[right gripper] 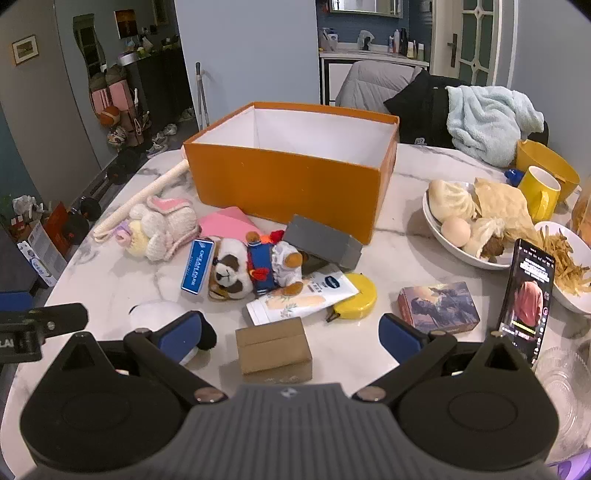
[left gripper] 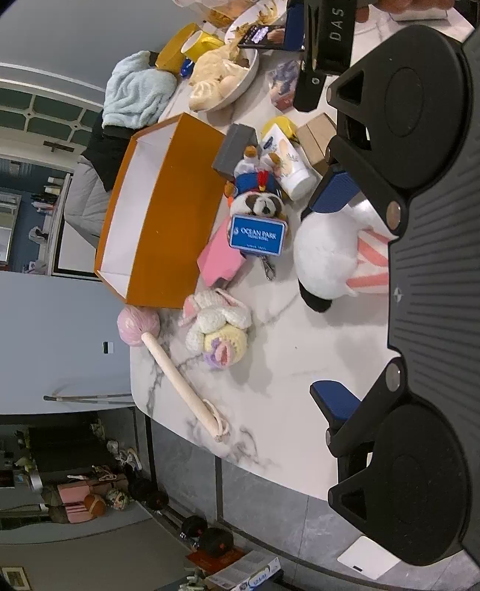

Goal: Organize objects
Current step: 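Grasp the white panda plush with the left gripper while the right gripper grasps the small cardboard box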

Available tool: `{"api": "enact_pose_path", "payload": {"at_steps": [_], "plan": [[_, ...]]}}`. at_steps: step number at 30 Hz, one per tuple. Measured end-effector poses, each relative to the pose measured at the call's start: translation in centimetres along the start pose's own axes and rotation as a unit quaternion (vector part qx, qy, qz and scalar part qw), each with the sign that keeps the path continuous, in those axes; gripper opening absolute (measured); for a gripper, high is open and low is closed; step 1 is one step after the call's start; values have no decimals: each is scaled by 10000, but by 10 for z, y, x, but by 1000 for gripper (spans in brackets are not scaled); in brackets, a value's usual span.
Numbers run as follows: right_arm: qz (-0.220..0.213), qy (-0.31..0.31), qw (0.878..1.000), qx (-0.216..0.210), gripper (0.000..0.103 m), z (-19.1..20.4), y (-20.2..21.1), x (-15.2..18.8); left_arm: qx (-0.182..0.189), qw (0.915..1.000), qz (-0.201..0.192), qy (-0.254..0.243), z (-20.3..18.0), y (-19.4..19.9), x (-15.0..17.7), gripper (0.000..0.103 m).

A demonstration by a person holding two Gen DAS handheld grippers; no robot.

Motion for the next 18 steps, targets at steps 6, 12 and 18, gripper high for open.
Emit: {"api": "enact_pose_path", "payload": {"at_steps": [6, 12, 18], "plan": [[139, -40, 9999, -57, 102, 1, -9, 4, -62, 10000, 43, -14, 5, -4, 0, 103], [162, 93, 9998, -13, 102, 5, -15, 5, -60, 9999, 99, -55, 6, -7, 3, 103], [204, 52, 9998, 4, 102, 4, -17, 6, -27, 9998, 153, -90, 3, -8, 6, 103]]}}
Point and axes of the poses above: each gripper's, at about its wrist camera, not at the fingertips, and y roughly against the way its jaws point, z to its left, x to its underside, the point moved 7 cm from there along -y, roughly the way its jaws point, and after that the axes turned 7 degrees about y, right-handed, at the moved point
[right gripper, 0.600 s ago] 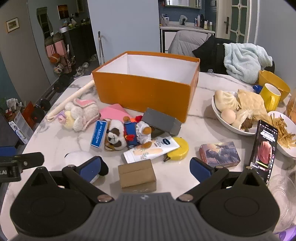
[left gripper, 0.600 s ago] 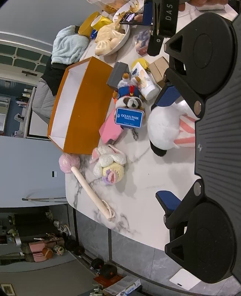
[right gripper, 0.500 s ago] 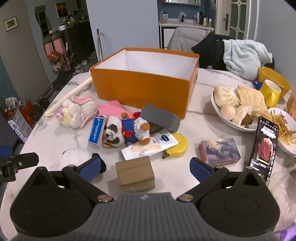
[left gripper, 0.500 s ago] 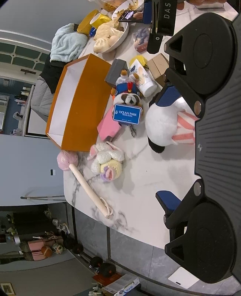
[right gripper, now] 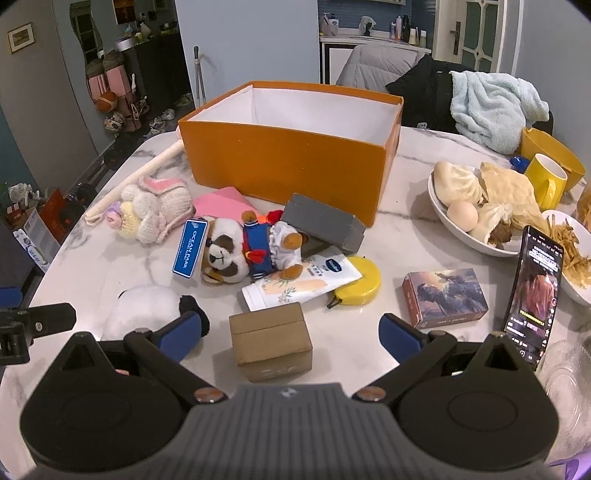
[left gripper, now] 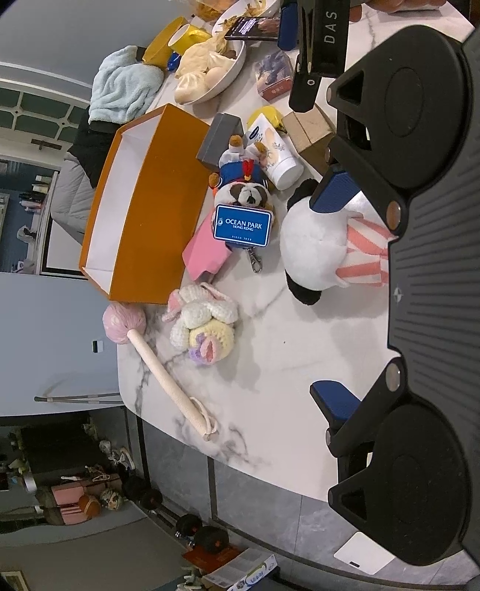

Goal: Organize objects
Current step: 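Grasp the white panda plush with the left gripper while the right gripper grasps the small cardboard box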

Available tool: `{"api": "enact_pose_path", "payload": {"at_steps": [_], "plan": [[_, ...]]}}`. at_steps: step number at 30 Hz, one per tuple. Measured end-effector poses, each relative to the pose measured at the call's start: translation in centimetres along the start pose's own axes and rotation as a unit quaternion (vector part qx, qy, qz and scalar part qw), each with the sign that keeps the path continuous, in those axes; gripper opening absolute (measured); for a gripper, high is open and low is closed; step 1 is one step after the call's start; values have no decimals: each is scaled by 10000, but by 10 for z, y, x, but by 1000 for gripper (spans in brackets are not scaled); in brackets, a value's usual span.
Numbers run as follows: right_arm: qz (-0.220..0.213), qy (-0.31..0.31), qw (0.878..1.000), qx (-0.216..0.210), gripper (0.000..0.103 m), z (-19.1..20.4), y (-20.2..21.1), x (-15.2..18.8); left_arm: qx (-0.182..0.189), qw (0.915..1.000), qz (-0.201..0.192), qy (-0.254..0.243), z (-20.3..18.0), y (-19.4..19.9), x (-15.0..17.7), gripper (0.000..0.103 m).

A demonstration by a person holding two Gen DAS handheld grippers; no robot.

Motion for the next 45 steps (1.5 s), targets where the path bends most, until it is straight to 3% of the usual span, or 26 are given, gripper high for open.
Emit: {"api": "enact_pose_path", "payload": {"at_steps": [14, 21, 27, 31, 34, 38, 45], "plan": [[-9, 16, 10000, 30, 102, -3, 1, -1, 44, 9997, 4, -258, -12, -4, 4, 103], [260, -200, 9992, -223, 102, -11, -12, 4, 55, 9989, 96, -448, -19, -17, 15, 103], [180, -176, 9995, -215, 102, -15, -14, 3, 72, 9975, 87, -702, -30, -22, 21, 103], [181, -270, 9984, -455, 102, -15, -17, 5, 16, 9970, 28, -768, -28, -30, 21, 103], [159, -112, 9984, -522, 102, -10, -21, 7, -69, 9970, 8, -771, -26, -38, 23, 103], [116, 238, 9980, -568, 102, -2, -30, 8, 116, 9973, 157, -712, -30, -46, 29, 103], [219, 368, 9976, -542, 102, -1, -47, 7, 41, 9939, 141, -1093, -45, -57, 36, 103]]}}
Point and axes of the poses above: each gripper's, at about its wrist camera, not at the fingertips, and y roughly against the way its jaws point, z to its left, x to its underside, the point moved 7 cm from there along -y, roughly the way its jaws point, and after that the axes turned 7 degrees about y, right-handed, at the moved point
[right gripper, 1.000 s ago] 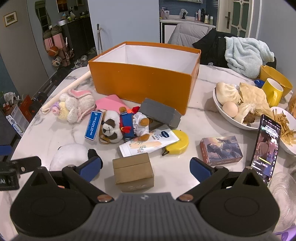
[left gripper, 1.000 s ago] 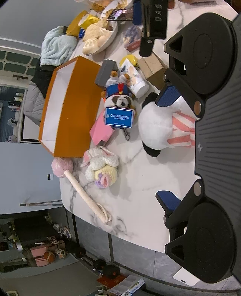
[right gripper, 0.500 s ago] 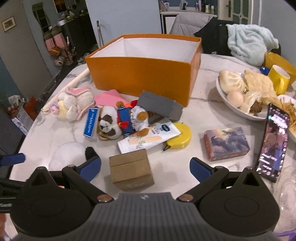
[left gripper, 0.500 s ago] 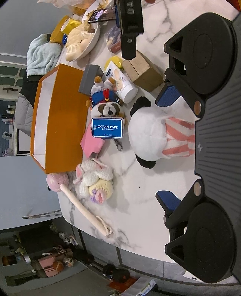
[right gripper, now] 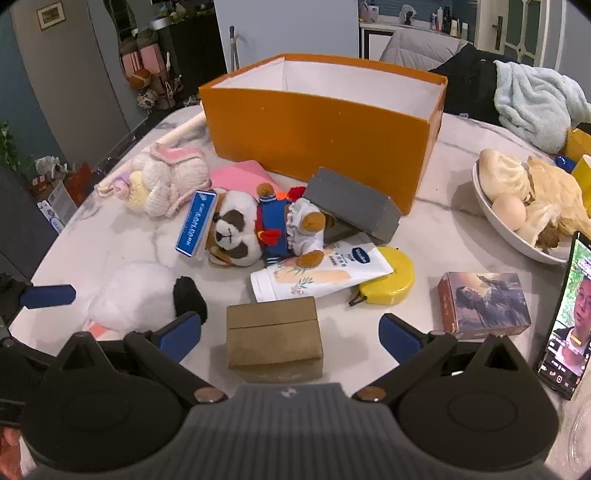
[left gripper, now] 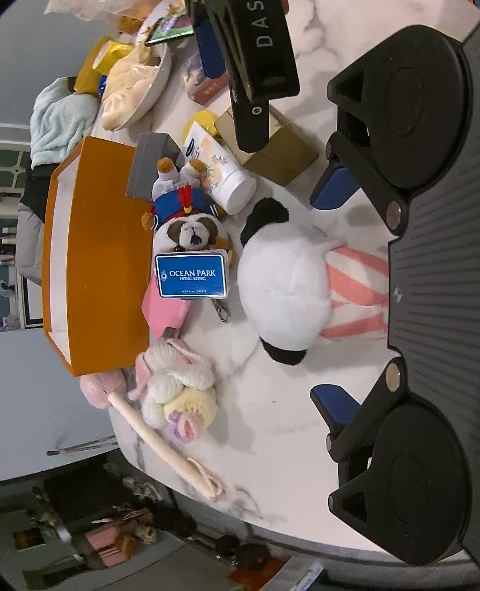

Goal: Organize objects
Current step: 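Grasp the white panda plush with the left gripper while the right gripper grasps the small cardboard box, then carry the panda plush with the left gripper and the cardboard box with the right gripper toward the orange box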

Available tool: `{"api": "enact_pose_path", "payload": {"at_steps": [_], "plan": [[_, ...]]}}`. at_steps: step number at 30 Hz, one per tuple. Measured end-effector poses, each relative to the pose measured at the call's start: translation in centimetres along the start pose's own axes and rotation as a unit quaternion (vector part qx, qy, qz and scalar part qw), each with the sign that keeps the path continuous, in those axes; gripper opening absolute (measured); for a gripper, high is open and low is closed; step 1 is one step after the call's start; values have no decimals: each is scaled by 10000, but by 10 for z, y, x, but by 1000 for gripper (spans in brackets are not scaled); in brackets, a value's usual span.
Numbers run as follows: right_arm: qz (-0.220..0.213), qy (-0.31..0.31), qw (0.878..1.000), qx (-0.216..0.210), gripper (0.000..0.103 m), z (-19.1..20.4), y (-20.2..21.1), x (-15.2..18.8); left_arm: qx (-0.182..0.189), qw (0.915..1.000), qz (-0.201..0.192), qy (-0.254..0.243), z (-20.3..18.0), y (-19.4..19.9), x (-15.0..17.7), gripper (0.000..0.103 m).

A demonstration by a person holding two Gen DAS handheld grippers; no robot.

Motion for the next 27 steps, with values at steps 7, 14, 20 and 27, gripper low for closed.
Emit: {"api": "enact_pose_path", "payload": {"at_steps": [7, 14, 20, 27], "plan": [[212, -162, 9996, -71, 102, -2, -18, -4, 163, 9996, -216, 121, 1, -8, -13, 103], [437, -35, 9990, -91, 92, 7, -36, -10, 124, 9999, 86, 35, 3, -20, -13, 103], [849, 106, 9963, 4, 69, 9, -44, 0, 464, 9981, 392, -25, 4, -23, -2, 103], [896, 112, 9959, -76, 63, 4, -37, 7, 824, 9935, 642, 463, 14, -28, 1, 74]]}}
Point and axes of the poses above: each gripper's, at about its wrist camera, not at the fingertips, and y roughly against the way its jaws point, z to its left, x to its underside, the point moved 7 cm from there along -y, roughly the way its jaws point, and after that the axes turned 7 degrees about y, right-handed, at the moved point
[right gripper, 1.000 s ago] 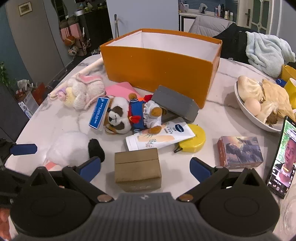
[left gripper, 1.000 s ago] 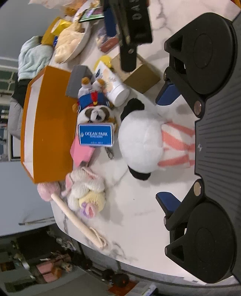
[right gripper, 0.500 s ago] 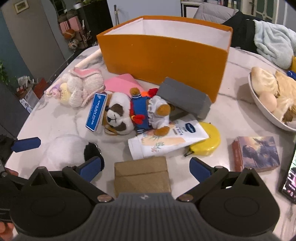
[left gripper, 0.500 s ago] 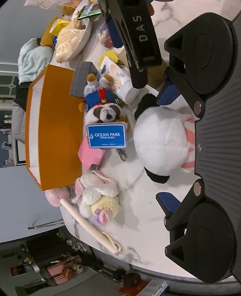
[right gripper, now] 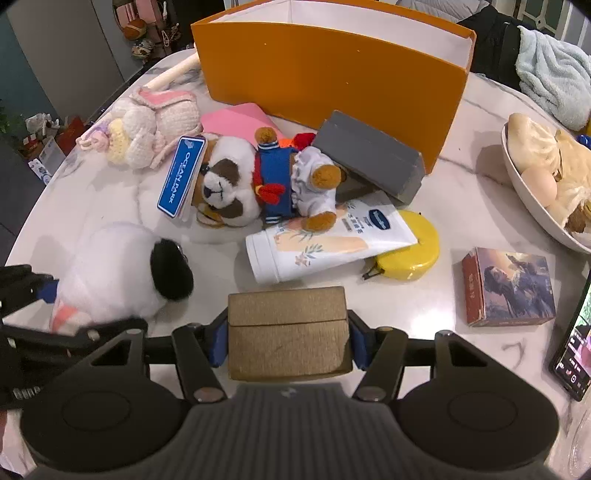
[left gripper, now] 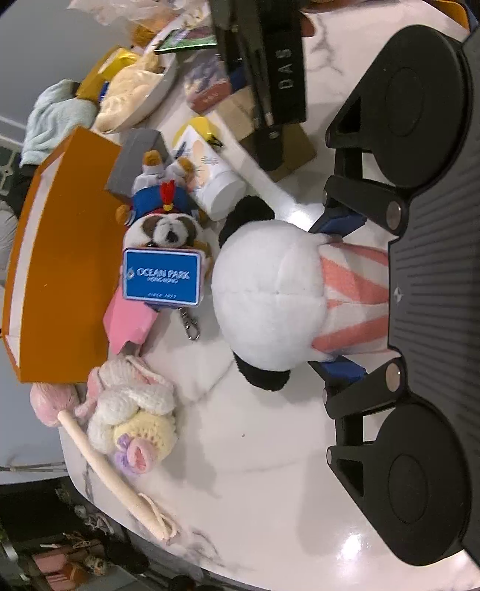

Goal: Organize objects
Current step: 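Carry the panda plush with the left gripper and the cardboard box with the right gripper toward the orange box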

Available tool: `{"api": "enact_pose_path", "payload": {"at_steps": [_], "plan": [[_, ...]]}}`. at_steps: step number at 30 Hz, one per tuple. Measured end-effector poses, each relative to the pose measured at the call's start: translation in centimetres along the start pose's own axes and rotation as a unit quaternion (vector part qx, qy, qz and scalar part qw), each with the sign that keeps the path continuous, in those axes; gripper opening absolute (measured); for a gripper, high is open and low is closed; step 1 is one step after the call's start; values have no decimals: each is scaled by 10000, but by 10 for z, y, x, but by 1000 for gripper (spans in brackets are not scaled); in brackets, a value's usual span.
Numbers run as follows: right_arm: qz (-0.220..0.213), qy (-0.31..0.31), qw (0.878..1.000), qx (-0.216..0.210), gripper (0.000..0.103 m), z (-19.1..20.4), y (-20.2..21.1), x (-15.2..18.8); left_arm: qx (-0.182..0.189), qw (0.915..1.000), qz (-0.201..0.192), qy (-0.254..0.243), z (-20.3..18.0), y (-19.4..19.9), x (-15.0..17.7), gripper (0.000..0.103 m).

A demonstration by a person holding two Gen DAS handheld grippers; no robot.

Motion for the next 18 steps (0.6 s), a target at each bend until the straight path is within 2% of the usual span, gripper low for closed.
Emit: {"api": "enact_pose_path", "payload": {"at_steps": [8, 18], "plan": [[-120, -25, 9999, -112, 62, -2, 13, 4, 463, 9985, -274, -44, -7, 20, -4, 71], [-606, -102, 9978, -268, 62, -4, 49, -9, 638, 9952, -732, -146, -9, 53, -18, 71]]}}
Point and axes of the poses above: each gripper's, at about its wrist camera, not at the fingertips, and y roughly against the way its jaws point, z to its left, x to its underside, the point moved 7 cm from there along -y, roughly the way its jaws point, and after that the axes turned 7 degrees about y, right-handed, at the moved point
